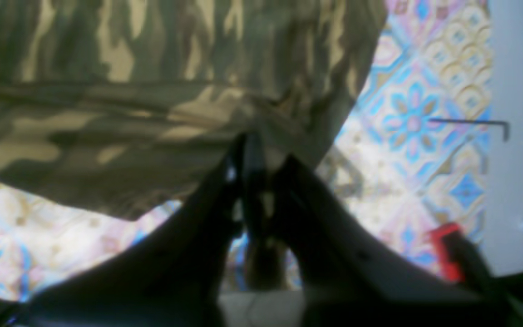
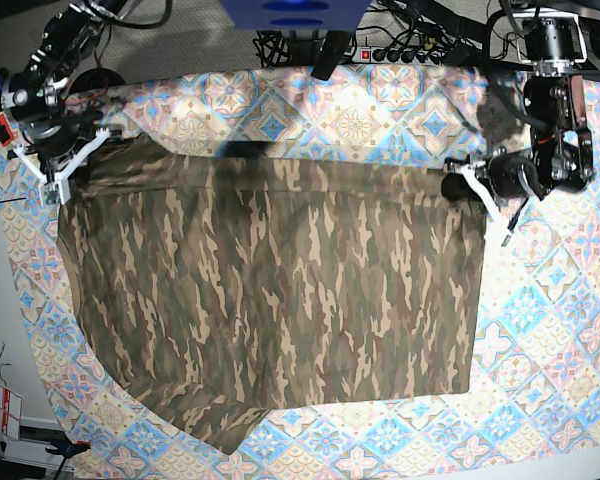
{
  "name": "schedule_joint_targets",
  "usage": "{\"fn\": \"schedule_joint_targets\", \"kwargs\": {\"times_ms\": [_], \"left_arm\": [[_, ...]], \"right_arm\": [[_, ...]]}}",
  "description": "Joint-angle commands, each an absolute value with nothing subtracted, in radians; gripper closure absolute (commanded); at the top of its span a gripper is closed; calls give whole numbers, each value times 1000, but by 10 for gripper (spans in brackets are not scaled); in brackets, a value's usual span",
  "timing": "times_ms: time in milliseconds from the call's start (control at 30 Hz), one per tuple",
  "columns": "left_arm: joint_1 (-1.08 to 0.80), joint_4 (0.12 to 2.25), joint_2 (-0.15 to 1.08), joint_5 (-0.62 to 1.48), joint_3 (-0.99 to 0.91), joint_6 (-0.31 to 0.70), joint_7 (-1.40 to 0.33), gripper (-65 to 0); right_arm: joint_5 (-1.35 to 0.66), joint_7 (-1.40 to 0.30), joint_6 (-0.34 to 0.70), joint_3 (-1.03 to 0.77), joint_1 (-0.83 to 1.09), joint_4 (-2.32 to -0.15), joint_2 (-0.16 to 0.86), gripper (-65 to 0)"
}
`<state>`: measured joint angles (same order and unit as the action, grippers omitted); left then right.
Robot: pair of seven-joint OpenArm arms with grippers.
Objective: Fold the T-shirt properly
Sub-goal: 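Lift the shoulder edges and pull them toward the hem with both grippers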
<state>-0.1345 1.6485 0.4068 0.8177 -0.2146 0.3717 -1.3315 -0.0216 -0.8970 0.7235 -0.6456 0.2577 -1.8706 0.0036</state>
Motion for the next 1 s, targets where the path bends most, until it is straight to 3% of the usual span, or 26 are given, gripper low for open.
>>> {"fn": "schedule_joint_targets", "kwargs": {"times_ms": [0, 267, 500, 733, 967], "left_arm": [[-113, 1659, 424, 806, -222, 366, -1331, 0], [22, 1466, 424, 753, -219, 369, -1325, 0], [67, 1455, 423, 656, -219, 371, -1323, 0], [165, 1349, 381, 519, -220, 375, -1320, 0], [205, 1233, 372, 490, -219, 377, -1211, 0]], "right_arm": [[1, -892, 698, -654, 231, -1885, 22, -10], [139, -986, 698, -542, 68, -1824, 54, -11], [151, -990, 698, -501, -48, -1702, 61, -11], [288, -986, 698, -417, -170, -1561, 68, -11], [289, -983, 698, -410, -282, -1412, 70, -11]]}}
